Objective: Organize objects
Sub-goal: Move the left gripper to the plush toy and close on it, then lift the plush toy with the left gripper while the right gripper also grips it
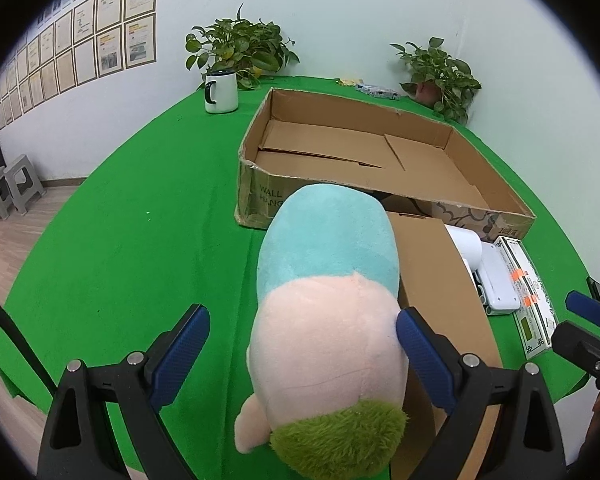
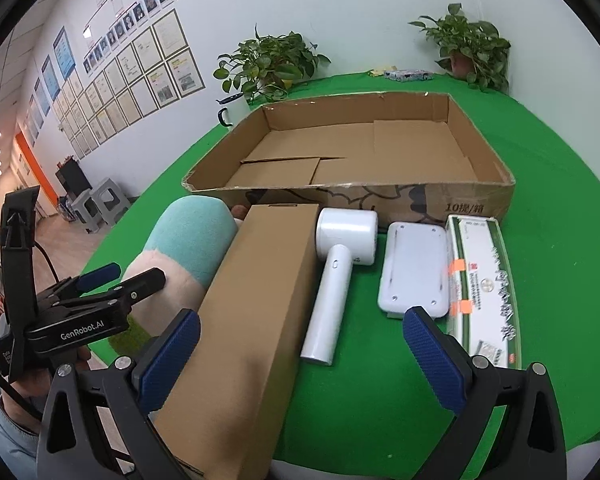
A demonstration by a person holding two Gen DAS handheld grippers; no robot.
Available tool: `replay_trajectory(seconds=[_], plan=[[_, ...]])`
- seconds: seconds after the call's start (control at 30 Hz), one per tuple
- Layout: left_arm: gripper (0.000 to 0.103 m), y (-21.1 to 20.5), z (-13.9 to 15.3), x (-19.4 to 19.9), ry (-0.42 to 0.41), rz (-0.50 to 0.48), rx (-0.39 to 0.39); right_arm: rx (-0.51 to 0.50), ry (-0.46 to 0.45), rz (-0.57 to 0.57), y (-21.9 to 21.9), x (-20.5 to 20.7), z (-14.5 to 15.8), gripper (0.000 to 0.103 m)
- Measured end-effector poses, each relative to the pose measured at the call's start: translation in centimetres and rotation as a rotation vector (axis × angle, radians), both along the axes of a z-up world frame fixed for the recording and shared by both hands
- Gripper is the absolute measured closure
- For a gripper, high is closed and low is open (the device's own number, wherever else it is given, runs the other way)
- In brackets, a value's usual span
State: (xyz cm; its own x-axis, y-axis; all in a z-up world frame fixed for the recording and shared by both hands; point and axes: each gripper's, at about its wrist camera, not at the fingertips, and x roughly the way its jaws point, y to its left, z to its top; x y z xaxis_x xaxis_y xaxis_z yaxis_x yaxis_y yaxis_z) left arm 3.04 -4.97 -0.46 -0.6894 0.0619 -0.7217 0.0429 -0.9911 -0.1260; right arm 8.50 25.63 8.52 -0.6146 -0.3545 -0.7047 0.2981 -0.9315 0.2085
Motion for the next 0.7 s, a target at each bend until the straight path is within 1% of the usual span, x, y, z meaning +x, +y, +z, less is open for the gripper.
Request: replay_trajectory(seconds=[0.1,0.2,0.23,0.27,0.3,0.33,0.4,0.53,0.67,0.7], plan=[[0.008,-0.1,-0.2,0.0,-0.007,-0.021,0.018,-0.003,0.022,0.001,-0.2,0.6,0.7,0.001],[0.008,0.0,-0.4,0.1,-0.021,-0.065,-0.008,-0.046,0.036,-0.008,-0.6,1.4,0.8,0.001],[0.011,0.0,-0.4,0.2,-0.025,-0.083,-0.008,-0.056,0.035,-0.012,-0.7,1.5,0.7,0.001],[0.019,0.1,-0.5,0.2,-0.028,-0.099,-0.002,-0.071,0.028,-0.019,-0.8,1.7,0.6,0.001],[0.026,0.1,-0.5,0.3,-0.031,-0.117,0.015,-0.085,0.018,-0.019,-0.8,1.7,0.5,0.001],[0.033,0.0,-0.6,0.4,-0.034,-0.129,0.046,-0.096,0.009,-0.013,-0.9,1.6,0.4,0.001],[0.035,0.0,-0.6,0.6,-0.028,-0.115,0.046,-0.116,-0.005,0.023,-1.3,1.4,0.5,0.001],[0.042,-0.4,-0.6,1.4,-0.027,-0.083,0.070,-0.140,-0.016,0.090,-2.6,0.4,1.1,0.001],[0.046,-0.8,-0.3,2.1,-0.030,-0.054,0.083,-0.168,-0.071,0.170,-4.4,-1.6,1.0,0.001],[0.046,-0.8,-0.2,2.3,-0.029,-0.049,0.086,-0.179,-0.085,0.188,-4.8,-2.1,0.9,0.004]])
